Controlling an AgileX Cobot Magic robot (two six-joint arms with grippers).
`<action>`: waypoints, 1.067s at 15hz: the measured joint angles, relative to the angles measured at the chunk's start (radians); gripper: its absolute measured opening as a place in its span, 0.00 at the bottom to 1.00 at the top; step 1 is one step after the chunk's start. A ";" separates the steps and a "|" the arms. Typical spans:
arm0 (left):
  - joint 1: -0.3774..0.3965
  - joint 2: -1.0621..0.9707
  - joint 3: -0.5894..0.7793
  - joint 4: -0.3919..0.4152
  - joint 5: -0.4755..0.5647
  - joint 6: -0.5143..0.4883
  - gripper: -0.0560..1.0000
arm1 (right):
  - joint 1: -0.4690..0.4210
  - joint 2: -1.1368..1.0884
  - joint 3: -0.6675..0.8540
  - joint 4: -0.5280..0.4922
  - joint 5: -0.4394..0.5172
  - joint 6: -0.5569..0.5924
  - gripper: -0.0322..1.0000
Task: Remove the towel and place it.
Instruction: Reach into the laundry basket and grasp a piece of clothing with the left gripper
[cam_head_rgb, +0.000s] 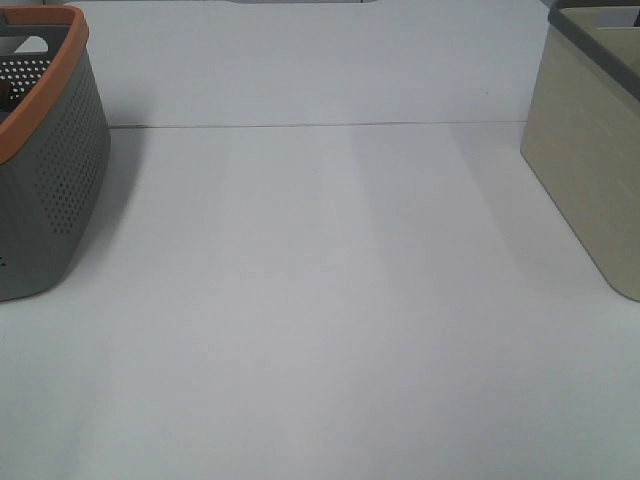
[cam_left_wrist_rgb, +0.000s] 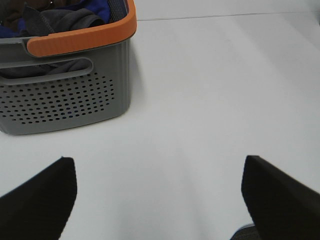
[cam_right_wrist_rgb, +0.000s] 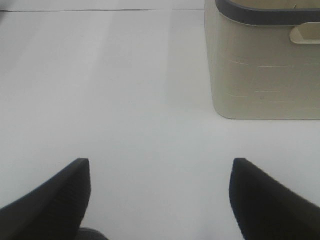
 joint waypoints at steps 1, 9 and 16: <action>0.000 0.000 0.000 0.000 0.000 0.000 0.85 | 0.000 0.000 0.000 0.000 0.000 0.000 0.77; 0.000 0.000 -0.012 0.004 -0.002 -0.047 0.85 | 0.000 0.000 0.000 0.000 0.000 0.000 0.77; 0.000 0.361 -0.228 0.291 -0.166 -0.300 0.84 | 0.000 0.000 0.000 0.000 0.000 0.000 0.77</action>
